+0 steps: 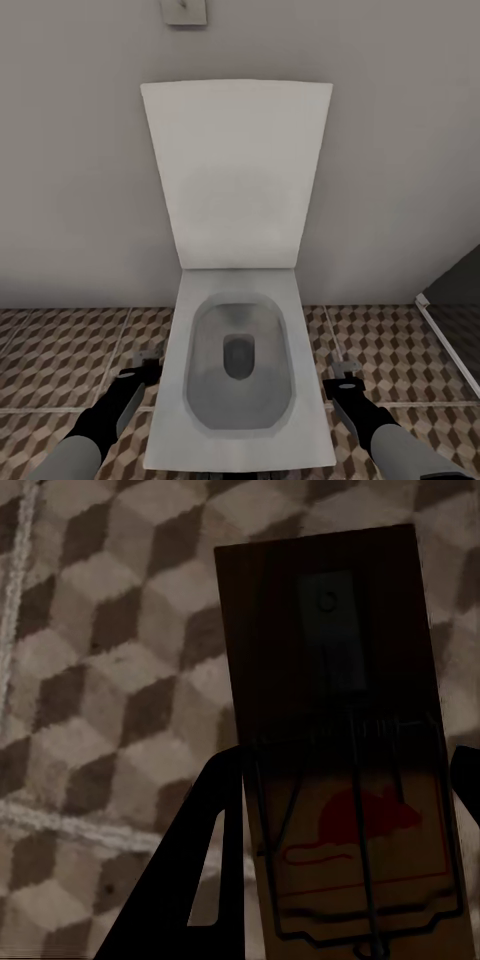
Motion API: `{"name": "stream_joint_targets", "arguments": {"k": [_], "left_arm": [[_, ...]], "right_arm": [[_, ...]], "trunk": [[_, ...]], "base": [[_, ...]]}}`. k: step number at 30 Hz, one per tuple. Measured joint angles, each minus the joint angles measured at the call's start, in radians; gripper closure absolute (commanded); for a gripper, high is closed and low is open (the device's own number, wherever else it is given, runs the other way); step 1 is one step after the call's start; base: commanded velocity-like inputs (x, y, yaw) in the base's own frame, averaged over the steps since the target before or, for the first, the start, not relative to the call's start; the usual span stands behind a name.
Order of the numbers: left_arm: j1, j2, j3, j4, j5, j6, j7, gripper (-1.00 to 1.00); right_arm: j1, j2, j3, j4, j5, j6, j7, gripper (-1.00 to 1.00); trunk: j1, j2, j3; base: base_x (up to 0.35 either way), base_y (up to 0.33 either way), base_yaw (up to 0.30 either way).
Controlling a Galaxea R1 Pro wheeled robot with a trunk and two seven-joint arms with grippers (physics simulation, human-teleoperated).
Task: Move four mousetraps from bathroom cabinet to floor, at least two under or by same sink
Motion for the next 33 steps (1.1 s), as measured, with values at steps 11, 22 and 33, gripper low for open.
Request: {"name": "stream_joint_targets", "arguments": {"k": [11, 22, 33], "left_arm": [[0.0, 0.001, 0.001, 0.001, -0.001, 0.0, 0.0, 1.0], [0.0, 0.002, 0.003, 0.01, 0.001, 0.011, 0.0, 1.0], [0.0, 0.004, 0.002, 0.015, 0.006, 0.03, 0.001, 1.0]], "right_arm": [[0.0, 0.0, 0.001, 0.0, 0.0, 0.0, -0.001, 1.0], [0.0, 0.0, 0.001, 0.0, 0.0, 0.0, 0.001, 1.0], [0.0, -0.002, 0.0, -0.001, -0.001, 0.099, 0.003, 1.0]], "trunk": [[0.002, -0.001, -0.019], [0.007, -0.004, -0.062], [0.012, -0.006, -0.104]], "base": [[0.0, 0.0, 0.0], [0.0, 0.0, 0.0], [0.0, 0.0, 0.0]]}}
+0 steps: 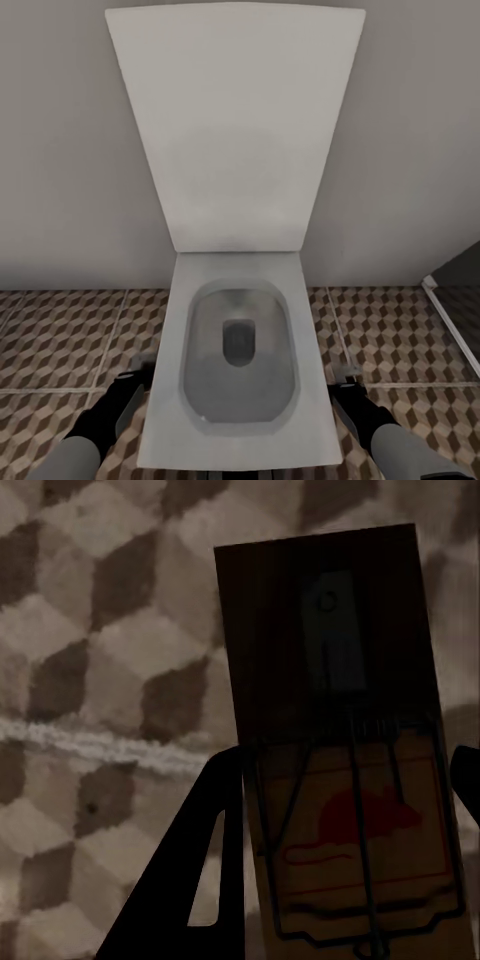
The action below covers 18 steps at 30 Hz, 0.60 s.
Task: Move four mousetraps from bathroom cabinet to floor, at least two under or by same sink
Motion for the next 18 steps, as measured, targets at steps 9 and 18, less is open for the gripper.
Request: {"name": "stream_joint_targets", "arguments": {"k": [9, 18], "left_arm": [[0.0, 0.001, 0.0, -0.001, -0.004, 0.061, 0.0, 1.0], [0.0, 0.001, 0.0, -0.001, -0.006, 0.064, 0.001, 1.0]], "right_arm": [[0.0, 0.002, 0.001, -0.047, 0.002, 0.131, -0.003, 1.0], [0.0, 0.002, 0.001, -0.052, 0.002, 0.135, -0.002, 1.0]], "trunk": [[0.004, -0.002, -0.035], [0.008, -0.004, -0.07]], "base": [[0.0, 0.0, 0.0], [0.0, 0.0, 0.0]]}}
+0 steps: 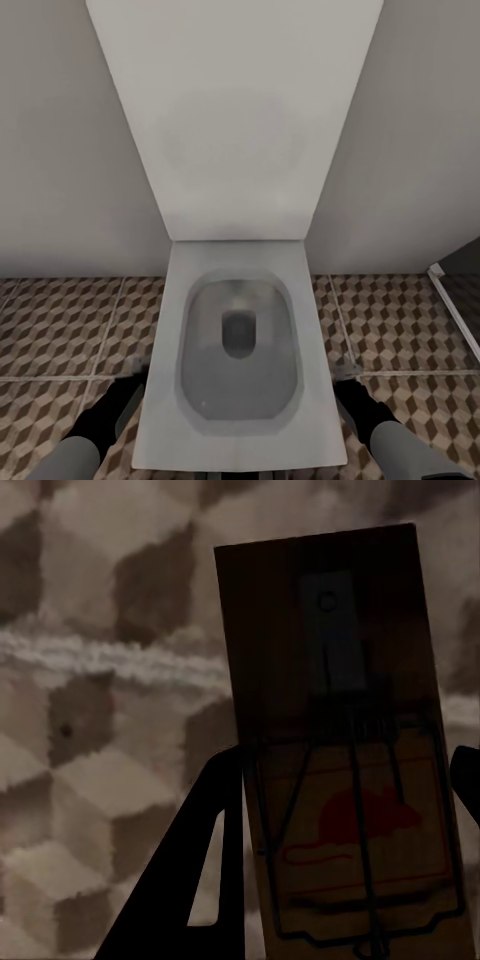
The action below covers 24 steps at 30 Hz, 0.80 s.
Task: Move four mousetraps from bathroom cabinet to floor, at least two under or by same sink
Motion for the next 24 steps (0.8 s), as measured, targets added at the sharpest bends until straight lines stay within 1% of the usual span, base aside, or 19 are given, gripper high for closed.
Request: {"name": "stream_joint_targets", "arguments": {"k": [5, 9, 18, 24], "left_arm": [[0.0, 0.0, 0.0, 0.0, 0.0, 0.001, 0.0, 1.0], [0.0, 0.0, 0.0, -0.005, 0.0, -0.001, 0.0, 1.0], [0.0, 0.0, 0.0, -0.012, 0.0, -0.004, 0.003, 1.0], [0.0, -0.001, 0.0, -0.011, 0.0, -0.004, 0.004, 1.0]], "right_arm": [[0.0, 0.0, 0.0, 0.0, 0.0, 0.014, 0.0, 1.0], [0.0, 0.0, 0.0, 0.0, 0.0, 0.032, -0.001, 1.0], [0.0, 0.0, 0.0, 0.0, 0.0, 0.035, 0.0, 1.0], [0.0, 0.0, 0.0, 0.0, 0.0, 0.033, 0.0, 1.0]], "trunk": [[0.002, -0.001, -0.019], [0.002, -0.001, -0.019], [0.002, -0.001, -0.019], [0.005, -0.003, -0.043]], "base": [[0.0, 0.0, 0.0], [0.0, 0.0, 0.0], [0.0, 0.0, 0.0], [0.0, 0.0, 0.0]]}}
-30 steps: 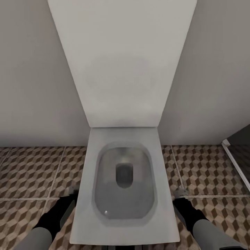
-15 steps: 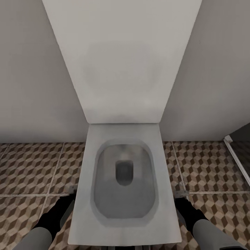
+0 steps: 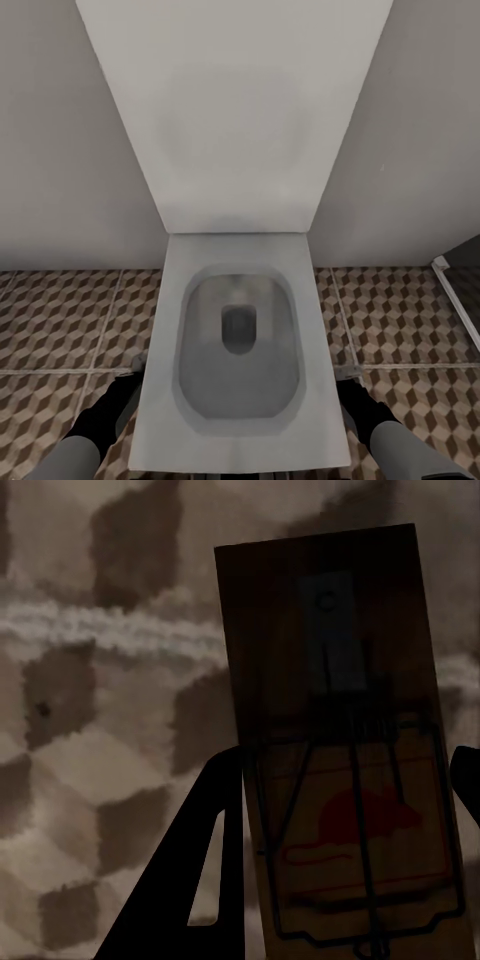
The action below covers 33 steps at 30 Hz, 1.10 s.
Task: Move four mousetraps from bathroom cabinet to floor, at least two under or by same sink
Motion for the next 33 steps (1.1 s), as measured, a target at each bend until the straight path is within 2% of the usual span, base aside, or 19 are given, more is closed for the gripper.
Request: {"name": "stream_joint_targets", "arguments": {"k": [10, 16, 33], "left_arm": [[0.0, 0.001, 0.0, 0.0, 0.0, 0.0, 0.003, 1.0], [0.0, 0.0, 0.0, 0.0, 0.0, 0.0, 0.003, 1.0], [0.0, -0.001, 0.001, 0.0, 0.0, -0.001, 0.005, 1.0]], "right_arm": [[0.0, 0.0, 0.0, 0.0, 0.0, -0.001, 0.0, 1.0], [0.0, 0.0, 0.0, 0.0, 0.0, -0.001, 0.0, 1.0], [0.0, 0.001, 0.0, -0.001, -0.001, -0.006, 0.002, 1.0]], "trunk": [[0.0, 0.0, -0.004], [0.003, -0.002, -0.027], [0.004, -0.002, -0.031]], "base": [[0.0, 0.0, 0.0], [0.0, 0.0, 0.0], [0.0, 0.0, 0.0]]}}
